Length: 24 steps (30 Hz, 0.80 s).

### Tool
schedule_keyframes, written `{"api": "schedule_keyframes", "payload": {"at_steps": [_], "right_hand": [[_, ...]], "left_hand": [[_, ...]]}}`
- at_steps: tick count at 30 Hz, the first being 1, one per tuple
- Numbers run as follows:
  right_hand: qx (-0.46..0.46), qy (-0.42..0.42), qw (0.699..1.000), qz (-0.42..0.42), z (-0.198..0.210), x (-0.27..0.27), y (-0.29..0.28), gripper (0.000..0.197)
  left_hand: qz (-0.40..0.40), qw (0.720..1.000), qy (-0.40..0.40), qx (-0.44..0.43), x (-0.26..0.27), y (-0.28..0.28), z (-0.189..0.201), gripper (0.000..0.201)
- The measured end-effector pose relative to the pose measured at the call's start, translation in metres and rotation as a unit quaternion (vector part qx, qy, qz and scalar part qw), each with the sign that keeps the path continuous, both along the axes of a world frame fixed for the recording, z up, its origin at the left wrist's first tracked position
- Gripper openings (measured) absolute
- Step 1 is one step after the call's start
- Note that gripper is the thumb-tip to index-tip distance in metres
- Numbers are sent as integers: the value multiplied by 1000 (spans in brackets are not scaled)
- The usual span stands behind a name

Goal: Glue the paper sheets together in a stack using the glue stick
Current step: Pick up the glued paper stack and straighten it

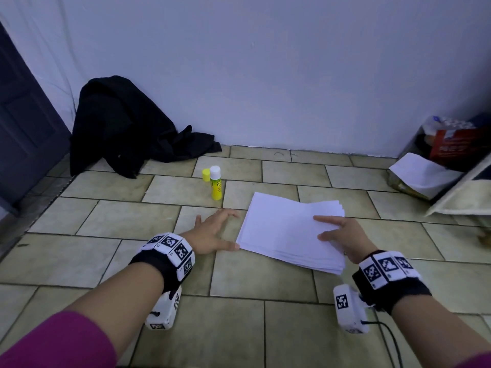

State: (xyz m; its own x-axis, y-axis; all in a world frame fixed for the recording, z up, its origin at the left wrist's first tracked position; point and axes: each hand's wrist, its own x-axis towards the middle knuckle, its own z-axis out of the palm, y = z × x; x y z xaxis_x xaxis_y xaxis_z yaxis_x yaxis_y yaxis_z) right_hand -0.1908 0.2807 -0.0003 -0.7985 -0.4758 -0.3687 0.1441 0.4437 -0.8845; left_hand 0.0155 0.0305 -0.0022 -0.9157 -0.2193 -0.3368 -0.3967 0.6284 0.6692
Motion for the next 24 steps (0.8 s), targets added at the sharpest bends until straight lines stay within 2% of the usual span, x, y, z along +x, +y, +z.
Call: {"api": "schedule_keyframes", "payload": {"at_steps": [2, 5, 6, 9, 12, 14, 16, 20, 24], "right_hand": [[-3, -8, 1000, 10, -3, 7, 3, 46], [-7, -27, 999, 43, -5, 19, 4, 45], [-14, -22, 998, 51, -4, 24, 3, 45], [-37, 25, 997, 70, -2, 39, -2, 44], [-134, 35, 989, 56, 5, 51, -7, 44], [-200, 47, 977, 48, 10, 57, -11, 47], [-232, 87, 968, 51, 15, 60, -15, 50], [-258, 149, 951, 77, 23, 62, -18, 57], [-263, 194, 941, 88, 23, 65, -15, 62]], "left_hand": [[-21, 1000, -6, -13, 1, 3, 1, 59], [-35, 999, -16, 31, 4, 3, 3, 42], [-41, 998, -14, 50, 6, 2, 5, 39], [-53, 995, -3, 86, 13, 0, 9, 49], [-7, 983, 105, 153, 17, -1, 10, 53], [70, 954, 174, 236, 19, 0, 17, 55], [107, 931, 206, 283, 20, 3, 25, 48], [117, 930, 279, 206, 13, 2, 35, 55], [137, 915, 314, 213, 13, 4, 35, 38]]}}
